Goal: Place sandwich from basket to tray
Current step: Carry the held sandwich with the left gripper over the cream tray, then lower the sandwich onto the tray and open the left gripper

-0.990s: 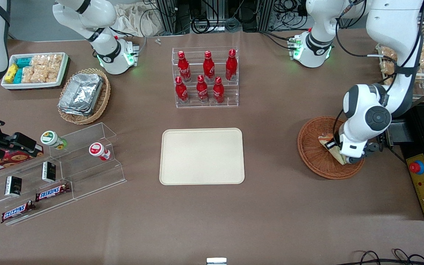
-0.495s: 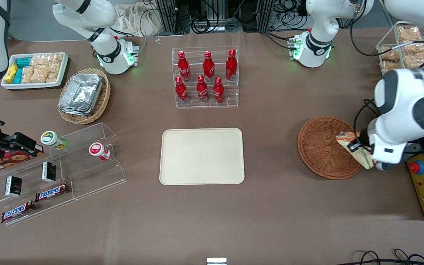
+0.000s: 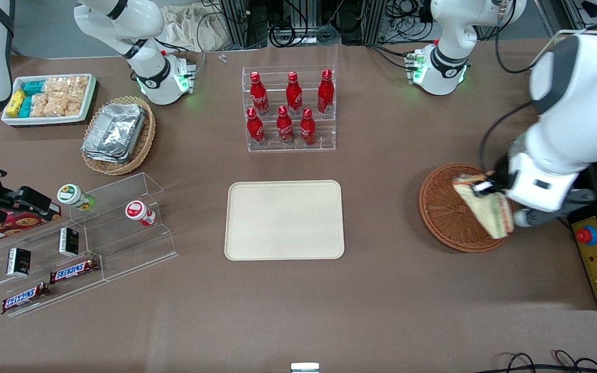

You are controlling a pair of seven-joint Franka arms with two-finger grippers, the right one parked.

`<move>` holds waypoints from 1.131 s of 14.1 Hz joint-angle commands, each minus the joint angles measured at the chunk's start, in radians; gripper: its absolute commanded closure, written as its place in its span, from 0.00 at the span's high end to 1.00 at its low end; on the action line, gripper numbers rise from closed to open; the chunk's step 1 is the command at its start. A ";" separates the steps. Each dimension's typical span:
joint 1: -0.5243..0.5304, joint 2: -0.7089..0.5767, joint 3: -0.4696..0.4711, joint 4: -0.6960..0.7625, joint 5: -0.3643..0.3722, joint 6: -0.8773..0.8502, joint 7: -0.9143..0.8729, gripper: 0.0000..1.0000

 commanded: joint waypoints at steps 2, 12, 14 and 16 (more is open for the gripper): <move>-0.026 0.198 -0.142 0.150 0.006 0.044 -0.003 0.00; -0.269 0.520 -0.145 0.136 0.141 0.263 -0.173 0.00; -0.284 0.552 -0.145 0.133 0.142 0.312 -0.173 0.00; -0.310 0.578 -0.143 0.135 0.143 0.332 -0.175 0.00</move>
